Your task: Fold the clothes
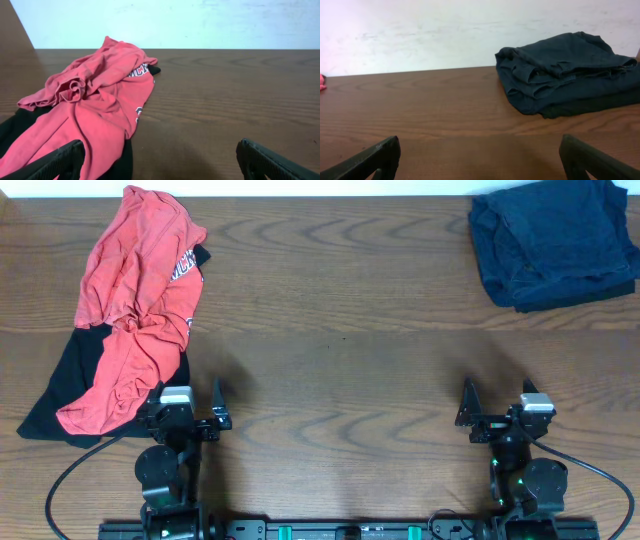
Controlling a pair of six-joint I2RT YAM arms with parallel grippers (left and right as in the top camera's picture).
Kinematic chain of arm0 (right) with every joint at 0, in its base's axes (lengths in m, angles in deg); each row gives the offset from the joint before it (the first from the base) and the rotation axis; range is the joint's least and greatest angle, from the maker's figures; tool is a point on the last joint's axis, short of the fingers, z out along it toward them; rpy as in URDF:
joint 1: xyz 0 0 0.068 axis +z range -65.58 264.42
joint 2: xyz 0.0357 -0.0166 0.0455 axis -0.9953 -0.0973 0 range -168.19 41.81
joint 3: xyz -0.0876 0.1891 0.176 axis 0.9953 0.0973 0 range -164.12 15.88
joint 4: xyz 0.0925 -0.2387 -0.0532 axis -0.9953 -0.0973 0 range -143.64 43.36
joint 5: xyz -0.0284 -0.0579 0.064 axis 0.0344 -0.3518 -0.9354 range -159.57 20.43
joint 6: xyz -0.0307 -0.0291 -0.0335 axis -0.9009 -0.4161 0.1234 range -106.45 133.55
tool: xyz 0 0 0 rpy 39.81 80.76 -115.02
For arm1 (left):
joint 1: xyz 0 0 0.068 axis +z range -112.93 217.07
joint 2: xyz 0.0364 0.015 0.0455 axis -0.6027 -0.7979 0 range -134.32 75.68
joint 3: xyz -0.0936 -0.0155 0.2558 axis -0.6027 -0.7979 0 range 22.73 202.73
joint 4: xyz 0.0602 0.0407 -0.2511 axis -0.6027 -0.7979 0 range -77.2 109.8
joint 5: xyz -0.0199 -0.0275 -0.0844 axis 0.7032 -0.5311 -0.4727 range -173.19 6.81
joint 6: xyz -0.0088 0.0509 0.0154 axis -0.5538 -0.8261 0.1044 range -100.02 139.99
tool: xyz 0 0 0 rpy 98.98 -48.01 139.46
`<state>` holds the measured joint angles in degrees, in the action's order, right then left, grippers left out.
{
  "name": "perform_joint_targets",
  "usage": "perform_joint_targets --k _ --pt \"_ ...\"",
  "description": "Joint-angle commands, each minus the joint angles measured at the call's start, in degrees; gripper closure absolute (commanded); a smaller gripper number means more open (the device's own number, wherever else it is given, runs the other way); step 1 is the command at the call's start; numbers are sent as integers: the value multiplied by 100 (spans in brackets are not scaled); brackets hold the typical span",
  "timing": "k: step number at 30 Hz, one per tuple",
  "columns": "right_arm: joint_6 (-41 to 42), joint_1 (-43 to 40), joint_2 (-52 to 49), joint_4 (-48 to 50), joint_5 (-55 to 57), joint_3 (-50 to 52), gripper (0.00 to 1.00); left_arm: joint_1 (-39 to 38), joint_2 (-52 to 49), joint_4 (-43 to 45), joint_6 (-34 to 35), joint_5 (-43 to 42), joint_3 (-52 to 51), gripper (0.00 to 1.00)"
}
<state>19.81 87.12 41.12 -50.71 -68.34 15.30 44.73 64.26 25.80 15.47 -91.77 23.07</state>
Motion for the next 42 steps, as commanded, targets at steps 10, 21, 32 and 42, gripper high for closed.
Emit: perform_joint_targets --k 10,21,32,42 --pt "-79 -44 42 -4 -17 26 1 2 1008 -927 76 72 -11 2" --pt "-79 -44 42 -4 -17 26 1 0 1132 -964 55 177 -11 2" --pt "-79 -44 42 -4 -17 26 1 0 1128 -957 55 177 -11 2" --pt "-79 -44 42 -4 -17 26 1 0 1113 -957 55 177 -11 2"
